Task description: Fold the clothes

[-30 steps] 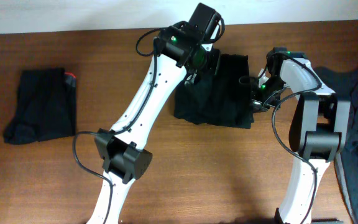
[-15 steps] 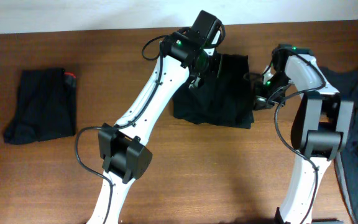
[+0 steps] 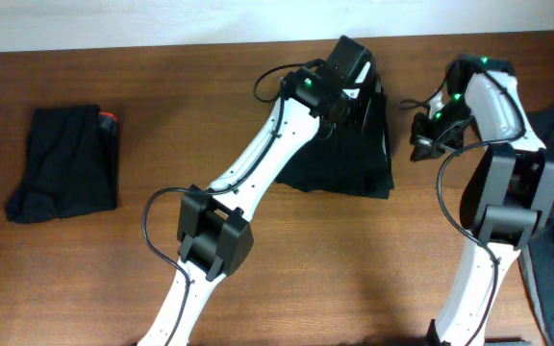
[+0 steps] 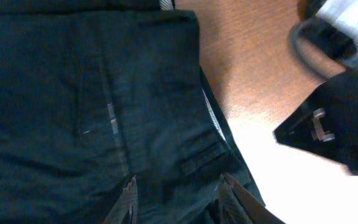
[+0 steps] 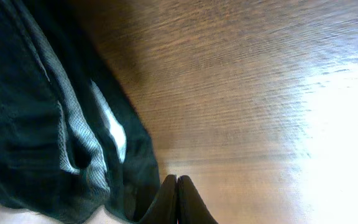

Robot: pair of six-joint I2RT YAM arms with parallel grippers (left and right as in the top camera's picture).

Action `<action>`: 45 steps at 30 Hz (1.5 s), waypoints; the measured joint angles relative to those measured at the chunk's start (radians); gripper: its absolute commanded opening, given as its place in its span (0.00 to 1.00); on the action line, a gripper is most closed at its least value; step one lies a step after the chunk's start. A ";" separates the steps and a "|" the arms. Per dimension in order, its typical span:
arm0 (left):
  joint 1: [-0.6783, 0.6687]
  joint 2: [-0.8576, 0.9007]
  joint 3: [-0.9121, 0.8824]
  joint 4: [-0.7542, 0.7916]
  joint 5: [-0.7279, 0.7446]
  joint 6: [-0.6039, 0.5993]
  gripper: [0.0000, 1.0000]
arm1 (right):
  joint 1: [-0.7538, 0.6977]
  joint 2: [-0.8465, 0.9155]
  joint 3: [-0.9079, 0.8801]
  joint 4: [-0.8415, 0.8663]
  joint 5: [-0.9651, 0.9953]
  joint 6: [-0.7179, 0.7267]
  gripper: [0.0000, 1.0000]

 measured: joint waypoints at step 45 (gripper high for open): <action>0.203 0.096 0.065 -0.372 -0.071 0.055 0.00 | 0.185 -0.108 -0.377 0.260 -0.111 -0.043 0.04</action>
